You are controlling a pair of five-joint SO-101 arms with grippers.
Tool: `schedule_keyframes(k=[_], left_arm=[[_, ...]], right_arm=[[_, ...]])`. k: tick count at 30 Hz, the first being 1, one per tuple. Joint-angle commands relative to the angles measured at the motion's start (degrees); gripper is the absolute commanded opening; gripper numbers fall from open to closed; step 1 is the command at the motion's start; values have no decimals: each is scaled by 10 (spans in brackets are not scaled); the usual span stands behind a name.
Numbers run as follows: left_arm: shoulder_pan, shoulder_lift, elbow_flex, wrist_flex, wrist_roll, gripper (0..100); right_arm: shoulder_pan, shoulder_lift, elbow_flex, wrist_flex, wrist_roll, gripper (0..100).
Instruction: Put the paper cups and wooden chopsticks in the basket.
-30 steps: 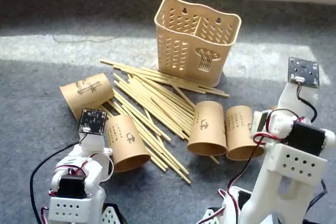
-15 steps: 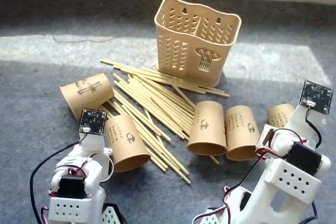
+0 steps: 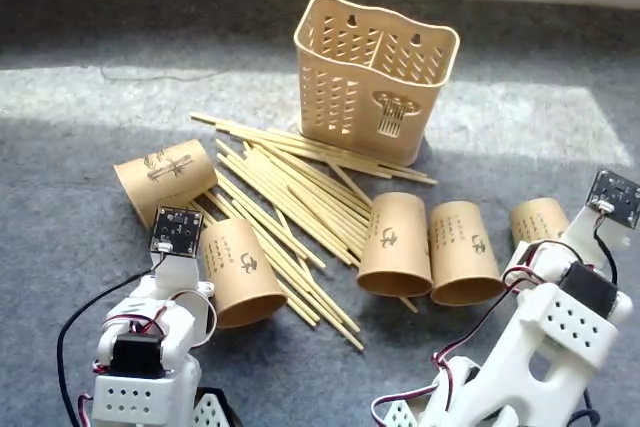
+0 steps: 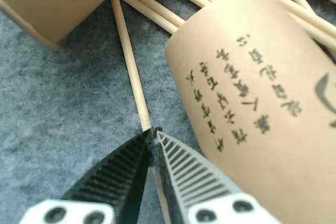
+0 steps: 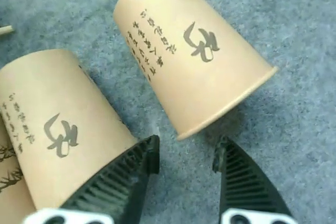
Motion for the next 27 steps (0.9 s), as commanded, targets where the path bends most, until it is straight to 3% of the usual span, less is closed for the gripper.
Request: schedule_keyframes(k=[1, 10, 19, 27], left_arm=[[-1, -6, 11, 3, -4, 6], [-1, -6, 11, 3, -4, 6], [-1, -6, 11, 3, -4, 6], [-1, -6, 11, 3, -4, 6]], right_arm=[[4, 1, 25, -66, 4, 170], [4, -3, 93, -171, 2, 170], [2, -4, 91, -172, 2, 170], [-43, -4, 90, -174, 2, 170]])
